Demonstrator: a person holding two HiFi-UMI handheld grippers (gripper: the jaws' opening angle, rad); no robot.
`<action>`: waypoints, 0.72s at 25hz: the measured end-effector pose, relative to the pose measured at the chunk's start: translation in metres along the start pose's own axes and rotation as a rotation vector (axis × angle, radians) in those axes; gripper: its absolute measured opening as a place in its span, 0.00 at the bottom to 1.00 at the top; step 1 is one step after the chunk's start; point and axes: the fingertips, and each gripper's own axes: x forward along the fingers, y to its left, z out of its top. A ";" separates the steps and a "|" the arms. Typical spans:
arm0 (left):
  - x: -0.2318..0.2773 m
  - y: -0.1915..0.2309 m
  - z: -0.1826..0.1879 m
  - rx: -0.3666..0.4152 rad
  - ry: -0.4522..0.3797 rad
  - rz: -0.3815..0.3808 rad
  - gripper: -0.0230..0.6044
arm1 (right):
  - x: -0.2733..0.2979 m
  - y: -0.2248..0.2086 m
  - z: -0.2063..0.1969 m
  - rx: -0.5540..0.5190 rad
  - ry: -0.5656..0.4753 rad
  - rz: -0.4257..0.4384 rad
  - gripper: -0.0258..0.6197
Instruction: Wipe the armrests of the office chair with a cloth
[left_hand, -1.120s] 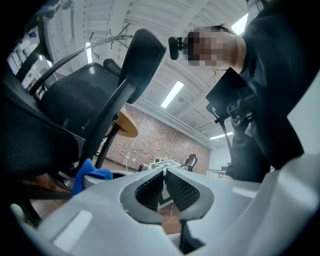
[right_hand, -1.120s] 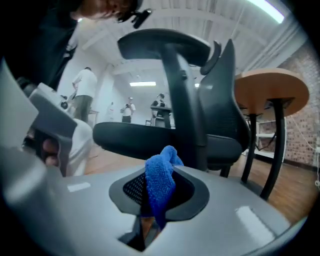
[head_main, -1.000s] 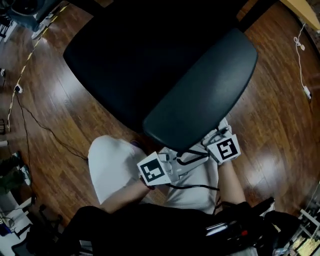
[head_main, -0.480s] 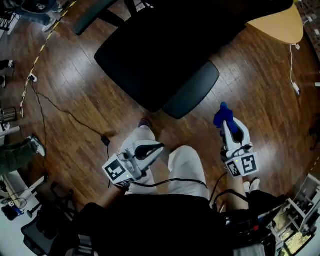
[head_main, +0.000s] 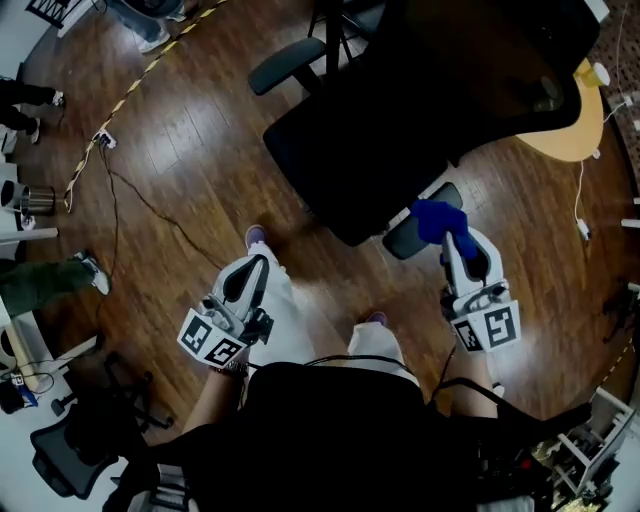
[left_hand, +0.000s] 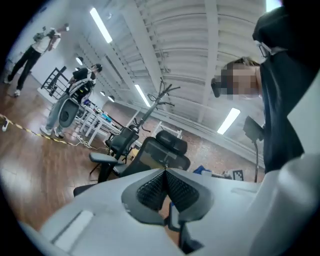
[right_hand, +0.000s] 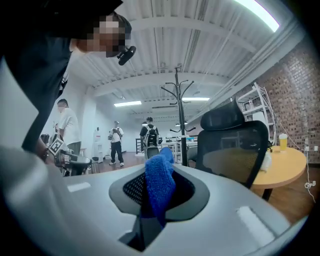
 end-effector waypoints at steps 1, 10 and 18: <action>0.000 0.022 0.021 -0.017 -0.019 -0.015 0.05 | 0.024 0.014 0.005 -0.008 -0.004 -0.008 0.14; 0.027 0.131 0.184 0.117 0.045 -0.239 0.05 | 0.179 0.071 0.027 0.122 -0.012 -0.219 0.14; 0.015 0.189 0.183 0.064 -0.077 -0.146 0.05 | 0.216 0.059 -0.042 0.084 0.127 -0.247 0.14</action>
